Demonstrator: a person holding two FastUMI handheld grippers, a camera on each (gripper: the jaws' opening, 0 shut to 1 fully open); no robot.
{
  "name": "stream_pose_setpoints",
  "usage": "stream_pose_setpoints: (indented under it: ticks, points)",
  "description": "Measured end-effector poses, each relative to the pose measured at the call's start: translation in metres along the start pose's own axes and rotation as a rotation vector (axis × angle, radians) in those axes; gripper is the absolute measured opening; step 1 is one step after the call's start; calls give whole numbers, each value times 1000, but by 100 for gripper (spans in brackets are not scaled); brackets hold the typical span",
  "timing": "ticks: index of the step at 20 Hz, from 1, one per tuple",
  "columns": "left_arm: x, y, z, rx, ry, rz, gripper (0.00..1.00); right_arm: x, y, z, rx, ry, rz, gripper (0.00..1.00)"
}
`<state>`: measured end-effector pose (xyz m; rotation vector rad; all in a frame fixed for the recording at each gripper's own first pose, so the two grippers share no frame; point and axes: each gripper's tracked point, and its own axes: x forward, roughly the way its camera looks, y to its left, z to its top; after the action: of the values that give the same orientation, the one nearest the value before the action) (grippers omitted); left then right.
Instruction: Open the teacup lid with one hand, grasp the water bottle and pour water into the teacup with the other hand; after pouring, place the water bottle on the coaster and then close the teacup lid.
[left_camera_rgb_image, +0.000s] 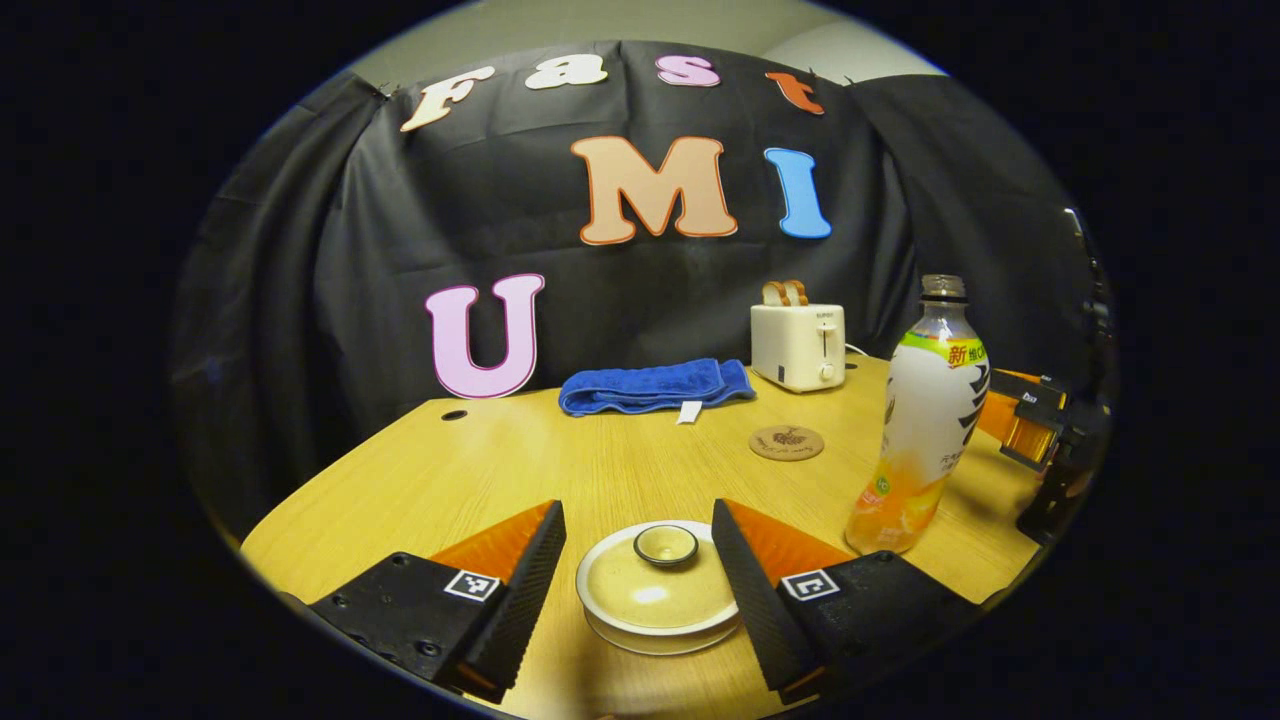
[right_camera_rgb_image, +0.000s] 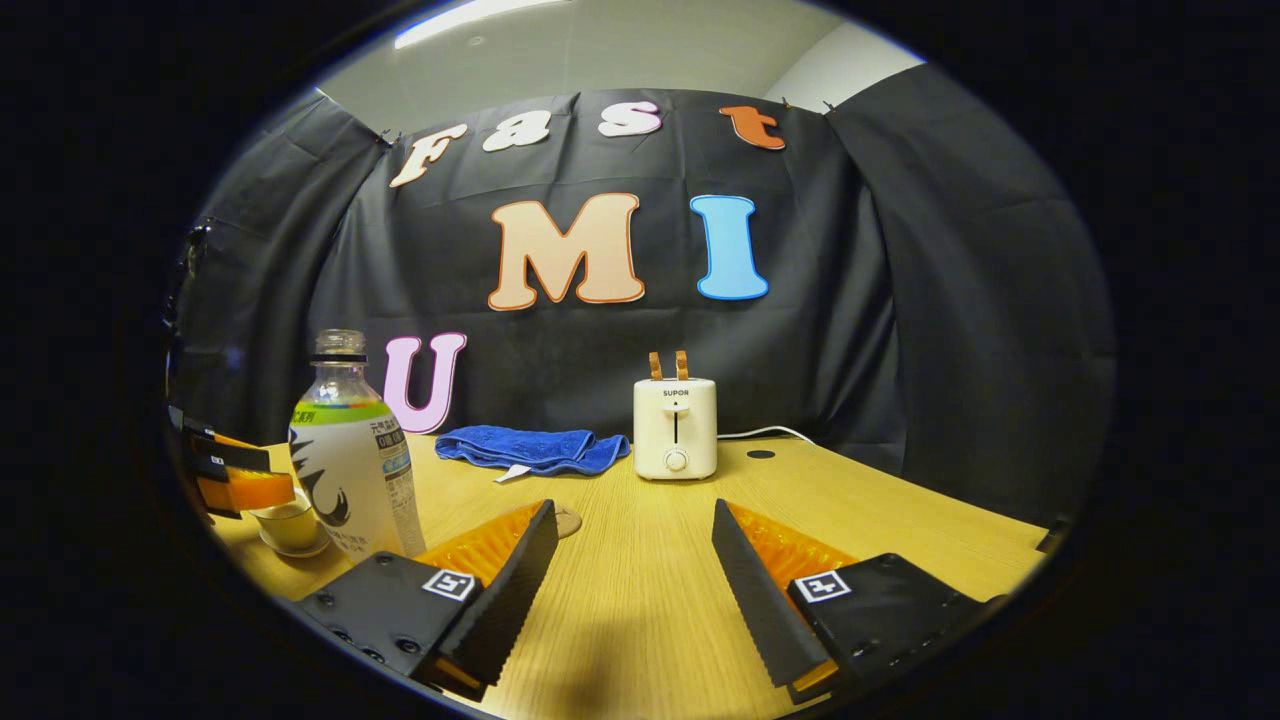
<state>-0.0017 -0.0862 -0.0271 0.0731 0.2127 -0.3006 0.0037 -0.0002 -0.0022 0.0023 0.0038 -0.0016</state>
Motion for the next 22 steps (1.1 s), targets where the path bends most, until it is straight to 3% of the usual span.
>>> stream_pose_setpoints:
  ticks: [4,5,10,13,18,22]
  points:
    - [2,-6,-5,13,35,-21,71,0,0,0,0,-1,0,96]
    - [2,-6,-5,15,40,-22,60,-1,0,0,0,0,1,99]
    - [2,-6,-4,39,49,-25,53,-1,0,1,0,0,5,96]
    - [3,-7,-3,48,50,-23,35,0,1,0,0,1,6,99]
    - [4,-6,-2,50,38,-25,27,-1,2,0,-1,0,7,96]
    - [3,0,8,45,5,-3,23,-6,14,-2,3,12,55,96]
